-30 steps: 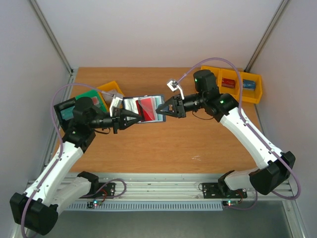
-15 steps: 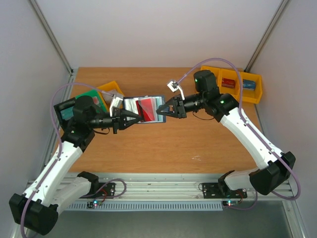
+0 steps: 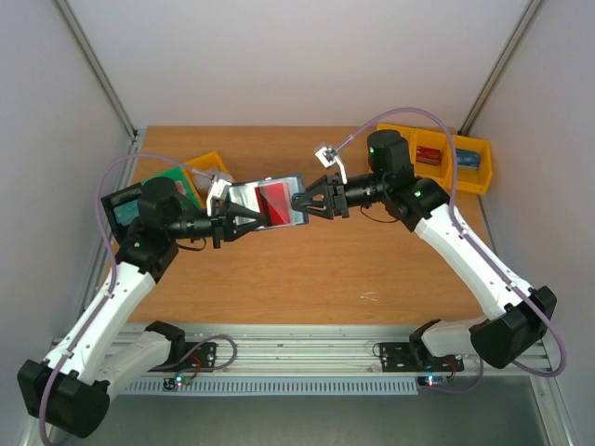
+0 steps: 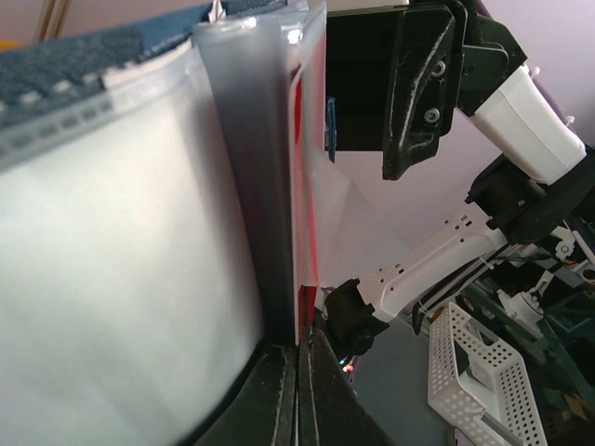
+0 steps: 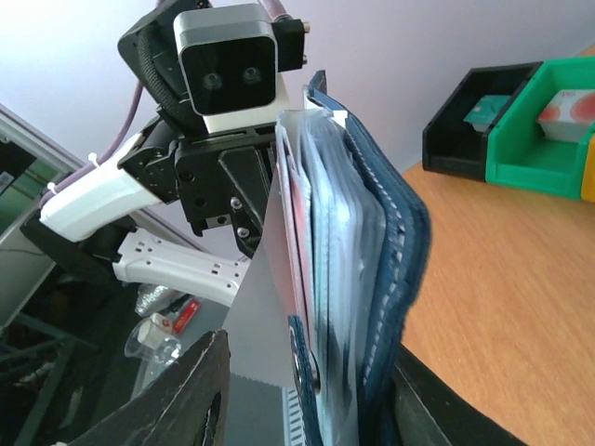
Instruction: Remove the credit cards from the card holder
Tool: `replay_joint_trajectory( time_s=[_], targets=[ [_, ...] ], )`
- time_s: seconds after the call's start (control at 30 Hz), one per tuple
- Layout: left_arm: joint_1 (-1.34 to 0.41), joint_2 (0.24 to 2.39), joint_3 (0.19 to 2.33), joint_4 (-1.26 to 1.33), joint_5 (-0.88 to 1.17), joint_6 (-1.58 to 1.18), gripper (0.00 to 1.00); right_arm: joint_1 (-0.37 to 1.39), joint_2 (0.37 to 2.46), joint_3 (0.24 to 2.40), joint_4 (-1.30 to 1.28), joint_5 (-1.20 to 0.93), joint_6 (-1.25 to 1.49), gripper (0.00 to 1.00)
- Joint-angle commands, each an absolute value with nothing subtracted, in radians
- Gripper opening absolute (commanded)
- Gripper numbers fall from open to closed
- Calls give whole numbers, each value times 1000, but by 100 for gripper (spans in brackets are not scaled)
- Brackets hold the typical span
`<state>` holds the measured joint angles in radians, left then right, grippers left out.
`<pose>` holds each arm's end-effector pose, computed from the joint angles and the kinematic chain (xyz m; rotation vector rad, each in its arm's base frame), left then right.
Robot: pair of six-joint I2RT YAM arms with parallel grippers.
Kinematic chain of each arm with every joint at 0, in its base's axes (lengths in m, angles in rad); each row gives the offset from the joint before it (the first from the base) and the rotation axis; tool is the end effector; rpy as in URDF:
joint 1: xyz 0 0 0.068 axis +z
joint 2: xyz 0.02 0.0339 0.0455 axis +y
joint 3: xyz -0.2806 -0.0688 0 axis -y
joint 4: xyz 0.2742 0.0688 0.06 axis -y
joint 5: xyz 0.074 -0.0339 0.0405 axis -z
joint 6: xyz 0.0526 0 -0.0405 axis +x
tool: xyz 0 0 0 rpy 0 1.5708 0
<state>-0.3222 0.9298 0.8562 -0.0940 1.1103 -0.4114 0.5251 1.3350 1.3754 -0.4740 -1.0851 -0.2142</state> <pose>0.1995 -0.1163 0.3618 0.7986 1.7045 -1.4705 0.2496 0.1984 0.4160 -1.3226 1.4562 1.2750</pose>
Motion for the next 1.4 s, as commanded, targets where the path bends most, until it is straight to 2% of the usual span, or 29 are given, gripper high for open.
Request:
replay_joint_trajectory(
  time_s=[0.0, 0.17, 0.33, 0.4, 0.5, 0.57, 0.7, 0.93, 1.1, 1.37],
  targets=[
    [-331, 936, 858, -13, 1123, -437, 0, 558, 1357, 1367, -403, -1069, -186, 43],
    [-331, 930, 849, 5, 1135, -447, 0, 563, 1363, 1364, -381, -1061, -175, 39],
    [-331, 930, 845, 25, 1132, -453, 0, 562, 1365, 1364, -392, -1057, -185, 8],
    [-328, 927, 849, 10, 1132, -450, 0, 561, 1353, 1363, -396, -1047, -195, 2],
    [-321, 921, 851, 7, 1126, -452, 5, 545, 1350, 1369, -414, -1037, -198, 1],
    [-321, 919, 835, 66, 1114, -474, 20, 542, 1357, 1375, -413, -1046, -192, 1],
    [-321, 923, 812, 186, 1077, -565, 29, 541, 1366, 1385, -392, -1061, -173, 1],
    [-315, 945, 835, 326, 981, -686, 30, 541, 1367, 1379, -388, -1078, -172, 1],
    [-316, 959, 835, 321, 967, -685, 22, 541, 1363, 1379, -383, -1089, -170, 1],
    [-321, 973, 843, 325, 980, -688, 21, 541, 1366, 1379, -379, -1111, -169, 1]
  ],
)
